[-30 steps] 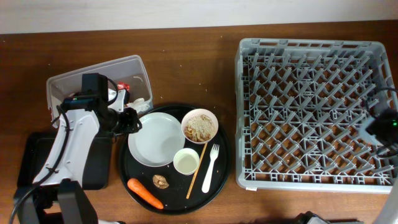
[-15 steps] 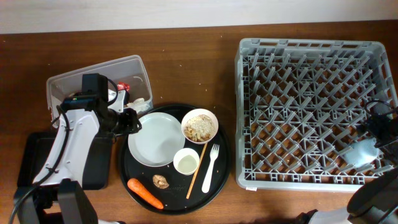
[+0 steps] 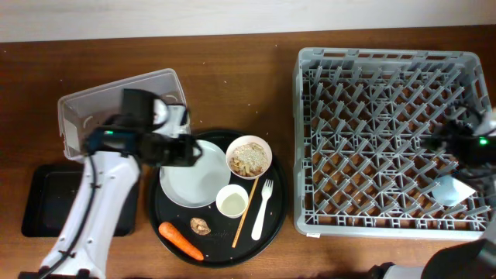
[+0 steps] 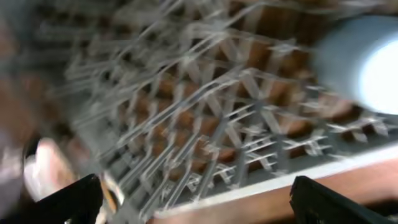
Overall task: Sort waste into correct bins and load items into the dishwasher rack
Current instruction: 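Place the blue cup in the rack's right side with right gripper, then grasp the white cup with left gripper and lift it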
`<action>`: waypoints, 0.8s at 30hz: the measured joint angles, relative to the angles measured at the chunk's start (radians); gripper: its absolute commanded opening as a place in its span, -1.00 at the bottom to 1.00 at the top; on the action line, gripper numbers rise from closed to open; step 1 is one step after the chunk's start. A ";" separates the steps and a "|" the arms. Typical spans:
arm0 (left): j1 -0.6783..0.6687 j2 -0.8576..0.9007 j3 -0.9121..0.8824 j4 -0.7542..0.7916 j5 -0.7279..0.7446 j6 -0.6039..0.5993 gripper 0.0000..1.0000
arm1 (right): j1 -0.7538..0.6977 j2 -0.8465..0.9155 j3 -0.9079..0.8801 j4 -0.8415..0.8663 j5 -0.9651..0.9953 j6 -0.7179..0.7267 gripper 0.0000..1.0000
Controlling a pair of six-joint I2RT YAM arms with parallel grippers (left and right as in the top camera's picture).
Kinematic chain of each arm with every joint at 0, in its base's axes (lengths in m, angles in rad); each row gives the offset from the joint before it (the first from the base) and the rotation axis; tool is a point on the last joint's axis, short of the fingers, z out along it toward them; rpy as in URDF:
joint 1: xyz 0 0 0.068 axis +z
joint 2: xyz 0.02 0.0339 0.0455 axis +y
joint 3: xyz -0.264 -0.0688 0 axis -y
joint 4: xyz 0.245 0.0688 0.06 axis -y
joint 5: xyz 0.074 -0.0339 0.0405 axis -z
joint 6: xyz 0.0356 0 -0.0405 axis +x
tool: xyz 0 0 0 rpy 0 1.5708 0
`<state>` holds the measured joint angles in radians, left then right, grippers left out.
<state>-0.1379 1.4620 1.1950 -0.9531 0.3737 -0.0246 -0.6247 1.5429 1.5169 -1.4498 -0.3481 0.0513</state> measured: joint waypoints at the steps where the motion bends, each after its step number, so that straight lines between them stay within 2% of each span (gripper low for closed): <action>1: -0.035 0.002 0.000 -0.001 0.001 0.002 0.10 | 0.031 -0.001 0.000 -0.012 -0.017 -0.016 0.99; 7: -0.216 0.025 -0.024 -0.020 0.012 0.002 0.09 | 0.205 -0.001 0.000 -0.028 -0.048 -0.077 0.98; 10: -0.257 0.056 -0.063 -0.023 0.012 0.002 0.08 | 0.252 -0.001 0.000 -0.027 -0.047 -0.084 0.98; 18: -0.278 0.087 -0.131 -0.027 -0.049 -0.005 0.08 | 0.272 -0.001 0.000 -0.024 -0.047 -0.087 0.98; 19: -0.278 0.087 -0.134 -0.027 -0.056 -0.009 0.00 | 0.272 -0.001 0.000 -0.024 -0.047 -0.087 0.98; 24: -0.278 0.087 -0.182 -0.026 -0.076 -0.024 -0.10 | 0.272 -0.001 0.000 -0.024 -0.043 -0.089 0.98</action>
<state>-0.4160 1.5486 1.0126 -0.9794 0.2977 -0.0483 -0.3527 1.5417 1.5169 -1.4734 -0.3908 -0.0376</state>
